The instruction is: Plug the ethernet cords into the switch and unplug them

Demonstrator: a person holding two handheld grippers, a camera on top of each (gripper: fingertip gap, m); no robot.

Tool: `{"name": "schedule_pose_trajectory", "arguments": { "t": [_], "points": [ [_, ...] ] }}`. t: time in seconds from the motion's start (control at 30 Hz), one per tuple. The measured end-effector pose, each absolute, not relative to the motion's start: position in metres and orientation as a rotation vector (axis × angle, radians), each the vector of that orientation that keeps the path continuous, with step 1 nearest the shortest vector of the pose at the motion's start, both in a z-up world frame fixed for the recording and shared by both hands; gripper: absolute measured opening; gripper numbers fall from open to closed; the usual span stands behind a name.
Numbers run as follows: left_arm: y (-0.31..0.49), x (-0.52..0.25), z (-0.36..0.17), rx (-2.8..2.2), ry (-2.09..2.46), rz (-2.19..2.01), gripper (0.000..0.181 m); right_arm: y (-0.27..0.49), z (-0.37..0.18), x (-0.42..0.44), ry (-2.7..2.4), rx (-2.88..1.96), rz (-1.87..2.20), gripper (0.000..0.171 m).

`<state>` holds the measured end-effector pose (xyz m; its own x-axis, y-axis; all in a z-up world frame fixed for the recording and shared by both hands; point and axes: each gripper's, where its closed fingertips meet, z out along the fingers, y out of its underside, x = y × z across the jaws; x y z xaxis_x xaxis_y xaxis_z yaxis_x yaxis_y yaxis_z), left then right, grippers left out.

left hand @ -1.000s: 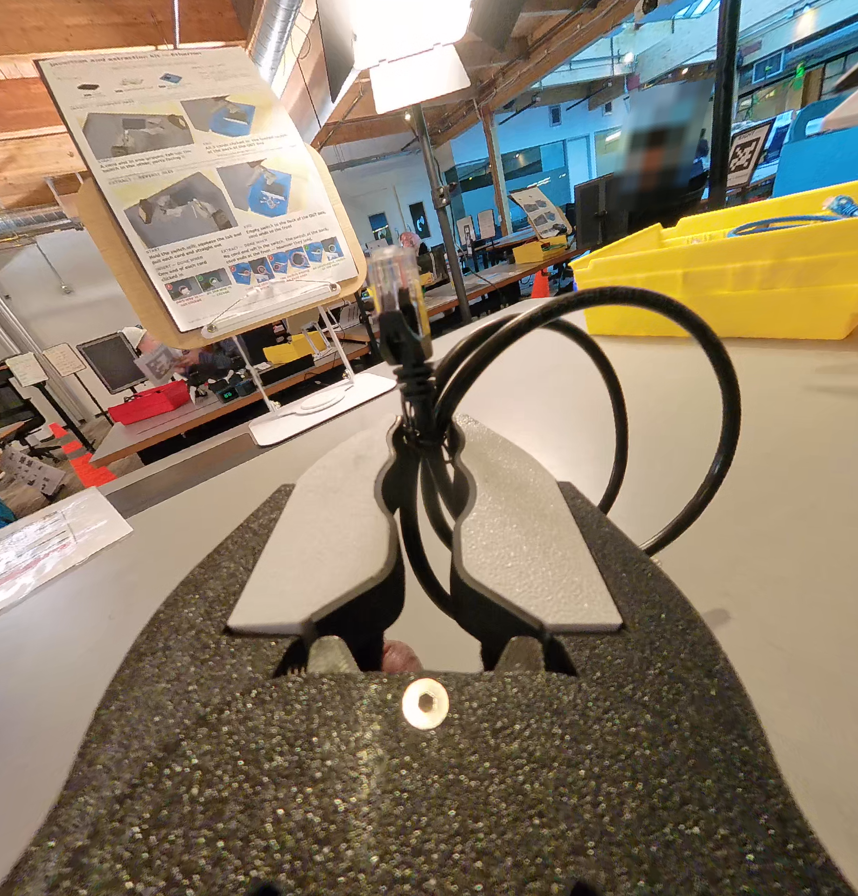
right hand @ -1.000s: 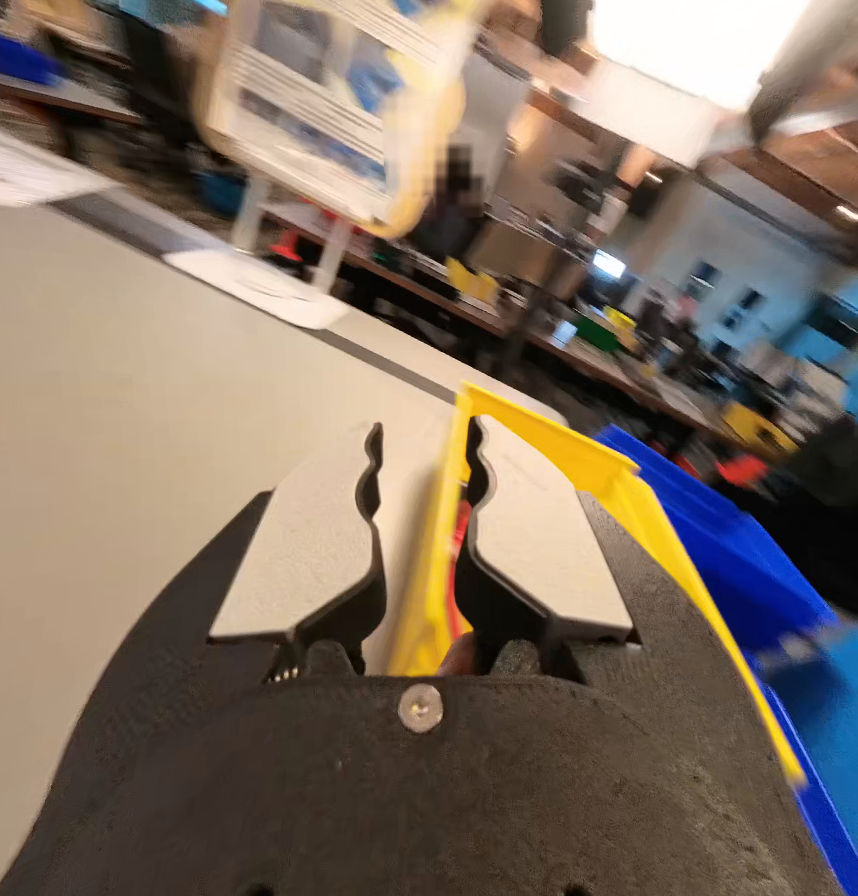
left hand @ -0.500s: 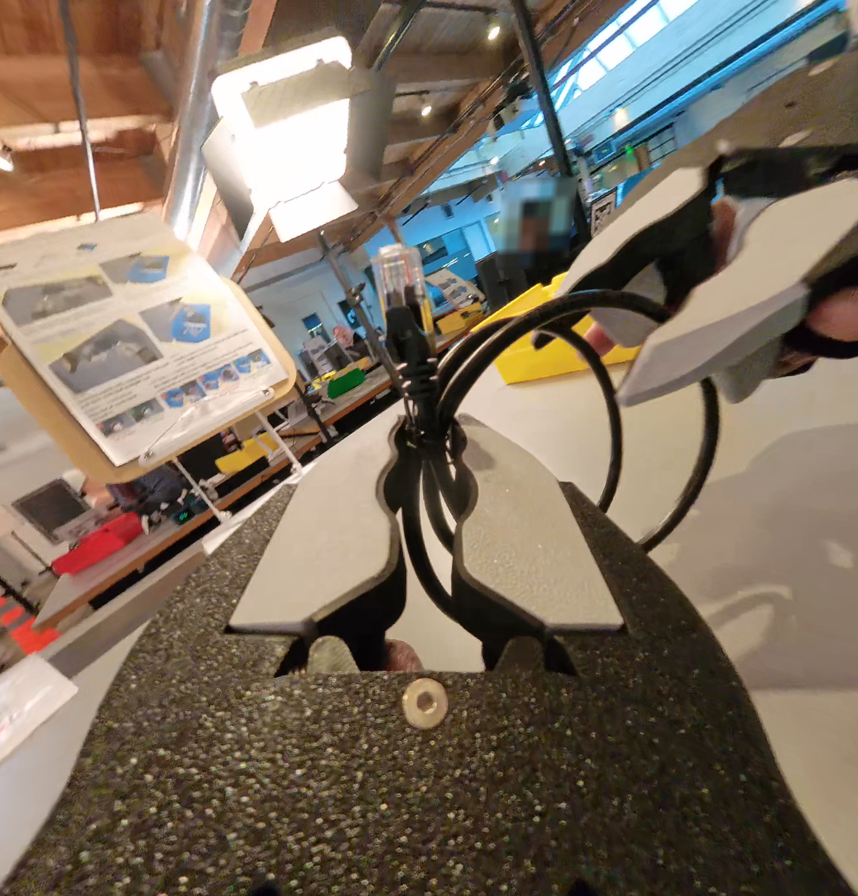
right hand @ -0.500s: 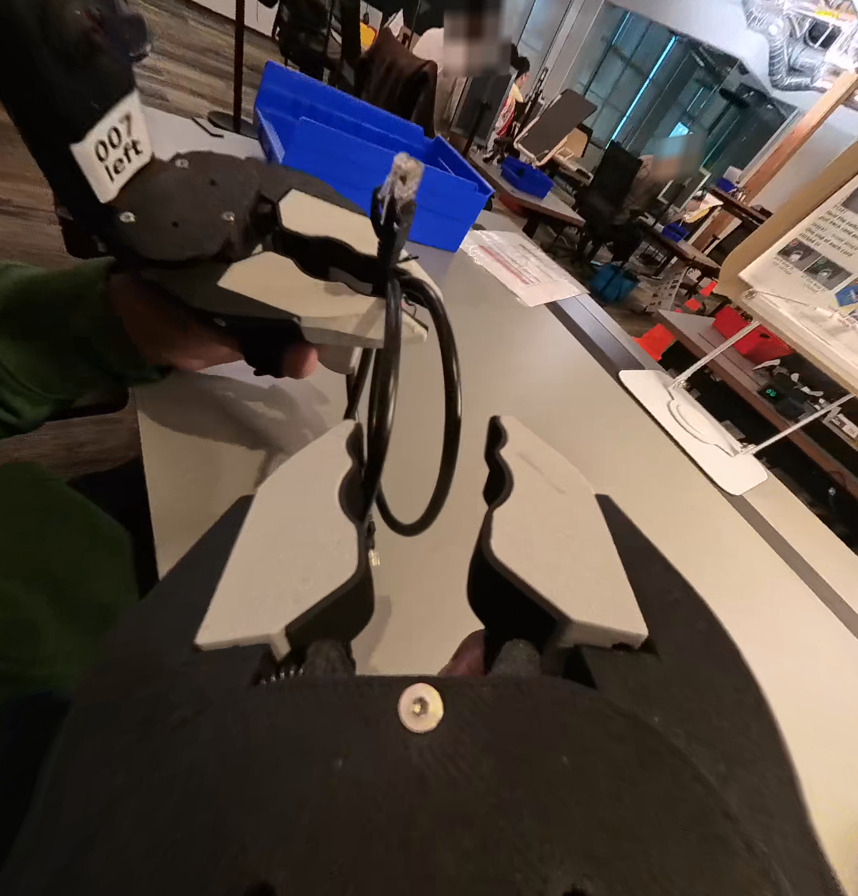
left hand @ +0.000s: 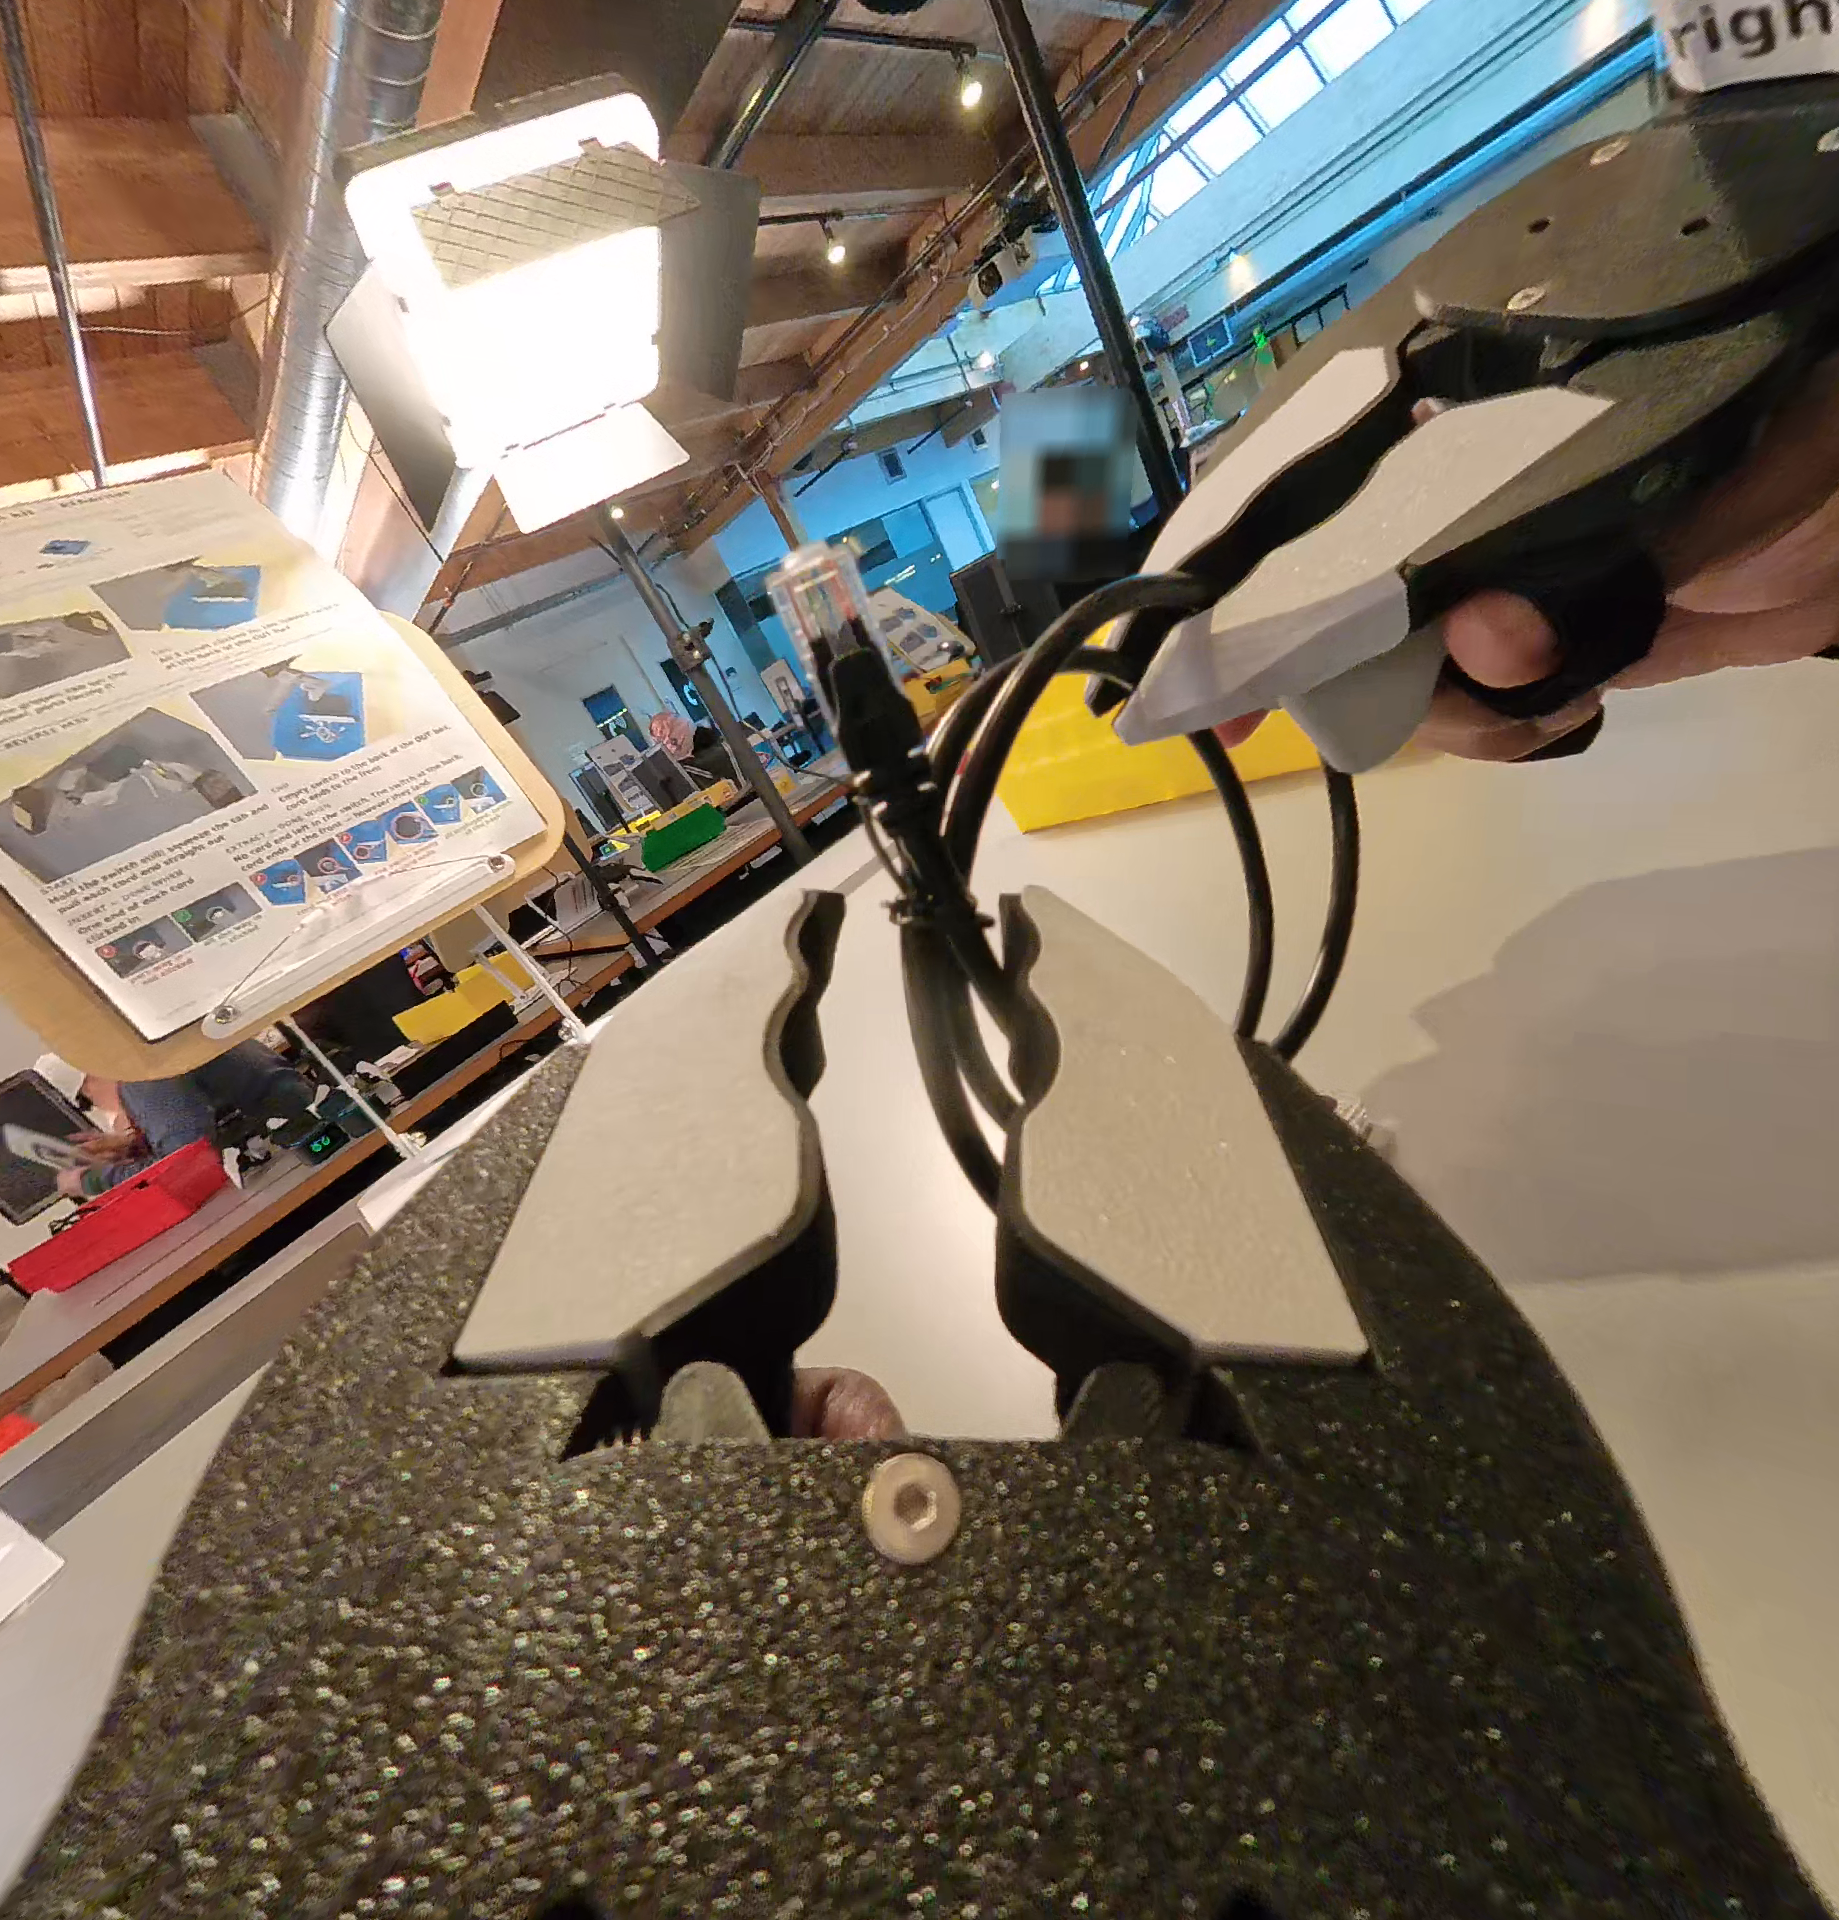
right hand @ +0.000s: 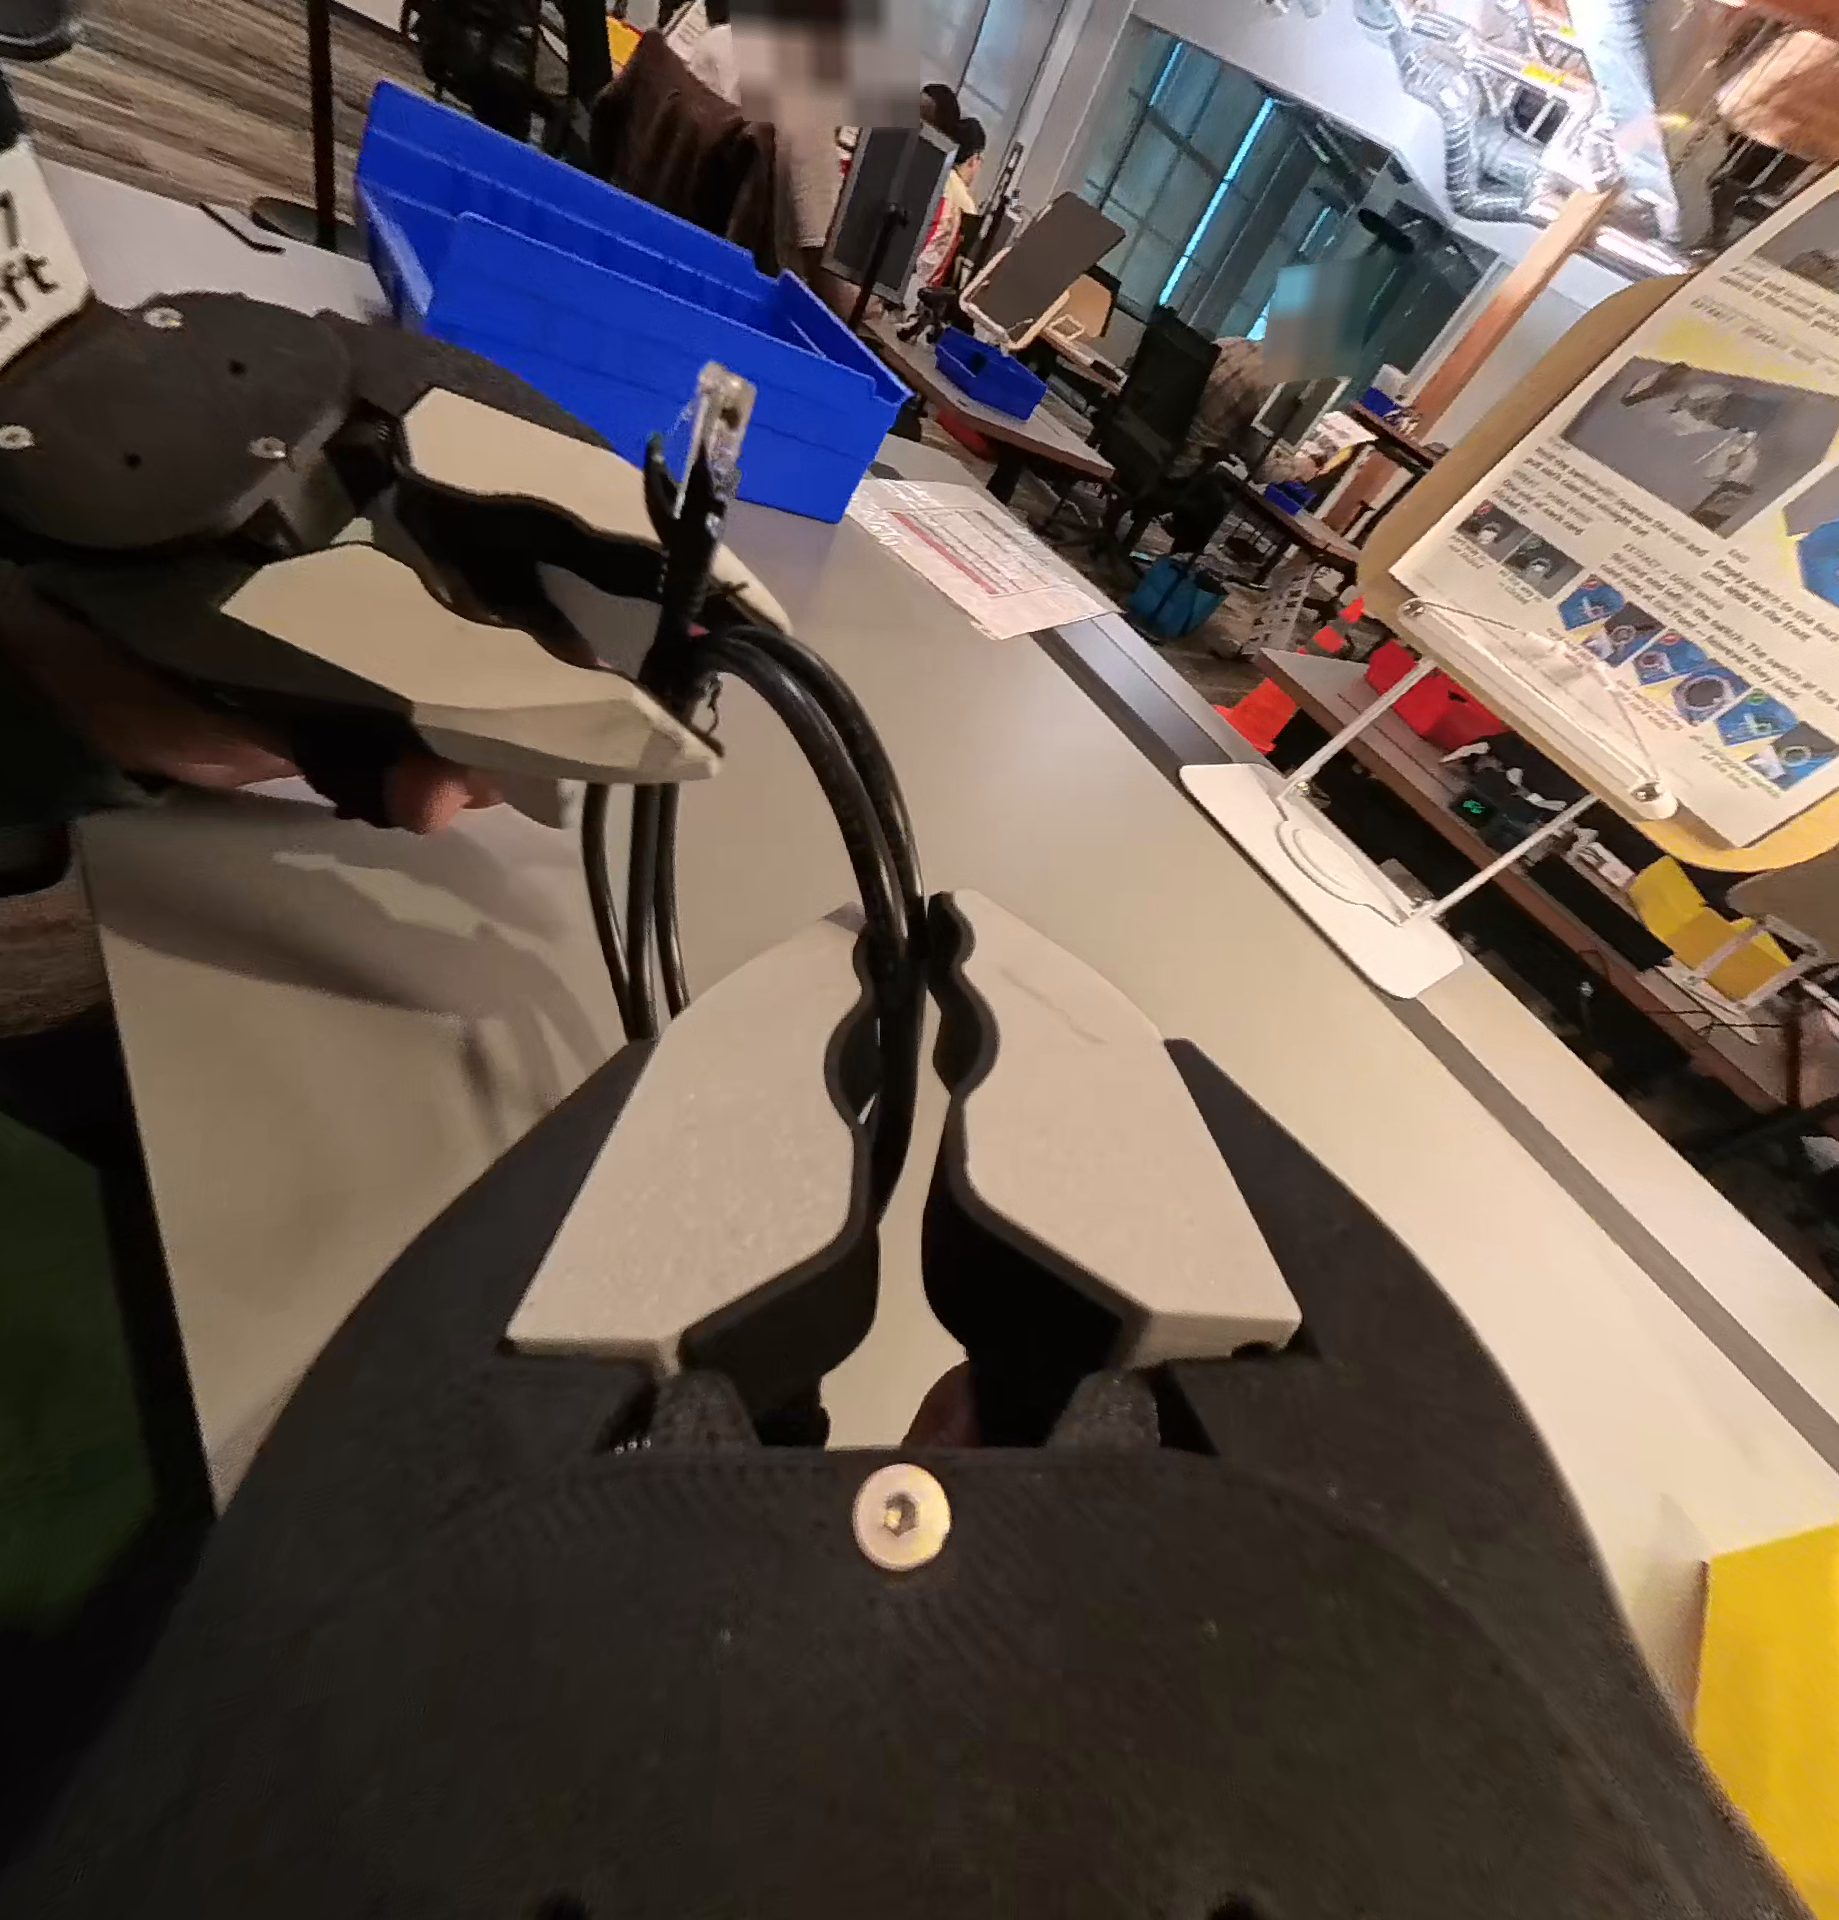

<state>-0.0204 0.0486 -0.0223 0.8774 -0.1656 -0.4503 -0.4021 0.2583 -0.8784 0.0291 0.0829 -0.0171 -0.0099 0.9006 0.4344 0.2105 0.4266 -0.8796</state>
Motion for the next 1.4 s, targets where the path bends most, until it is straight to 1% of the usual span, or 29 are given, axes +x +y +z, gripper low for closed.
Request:
{"name": "schedule_pose_trajectory", "arguments": {
  "t": [0.2,0.37,0.47,0.57,0.63,0.73,0.83,0.9,1.0,1.07,1.17,1.2,1.27,1.4],
  "points": [
    [0.044,-0.027,-0.013,-1.281,0.450,0.105,0.033,0.102,0.001,0.042,-1.416,-1.034,0.698,0.005],
    [0.048,-0.034,-0.017,-1.320,0.425,0.131,0.032,0.138,0.047,0.080,-1.176,-1.038,0.679,0.006],
    [0.051,-0.035,-0.022,-1.348,0.425,0.152,0.032,0.177,0.084,0.130,-0.923,-1.056,0.641,0.006],
    [0.053,-0.036,-0.025,-1.365,0.424,0.164,0.032,0.221,0.116,0.203,-0.631,-1.066,0.536,0.006],
    [0.054,-0.037,-0.026,-1.372,0.422,0.167,0.032,0.245,0.127,0.256,-0.466,-1.056,0.387,0.006],
    [0.055,-0.037,-0.028,-1.383,0.422,0.175,0.032,0.267,0.130,0.310,-0.341,-1.043,0.153,0.006],
    [0.057,-0.036,-0.030,-1.396,0.426,0.187,0.032,0.285,0.121,0.331,-0.300,-1.025,-0.089,0.007],
    [0.058,-0.036,-0.031,-1.401,0.430,0.192,0.031,0.301,0.103,0.322,-0.341,-1.028,-0.217,0.007],
    [0.058,-0.036,-0.032,-1.405,0.432,0.198,0.031,0.347,0.039,0.288,-0.554,-1.235,-0.356,0.009],
    [0.058,-0.036,-0.032,-1.404,0.429,0.196,0.031,0.364,-0.002,0.265,-0.693,-1.383,-0.338,0.015],
    [0.059,-0.037,-0.031,-1.406,0.425,0.194,0.031,0.362,-0.006,0.258,-0.693,-1.441,-0.256,0.025],
    [0.059,-0.037,-0.032,-1.407,0.427,0.193,0.031,0.360,-0.005,0.256,-0.685,-1.461,-0.182,0.020],
    [0.059,-0.036,-0.032,-1.410,0.433,0.195,0.031,0.363,-0.012,0.263,-0.655,-1.548,-0.089,0.018],
    [0.059,-0.036,-0.034,-1.414,0.437,0.202,0.031,0.386,-0.045,0.297,-0.616,-1.681,-0.176,0.025]
  ]
}}
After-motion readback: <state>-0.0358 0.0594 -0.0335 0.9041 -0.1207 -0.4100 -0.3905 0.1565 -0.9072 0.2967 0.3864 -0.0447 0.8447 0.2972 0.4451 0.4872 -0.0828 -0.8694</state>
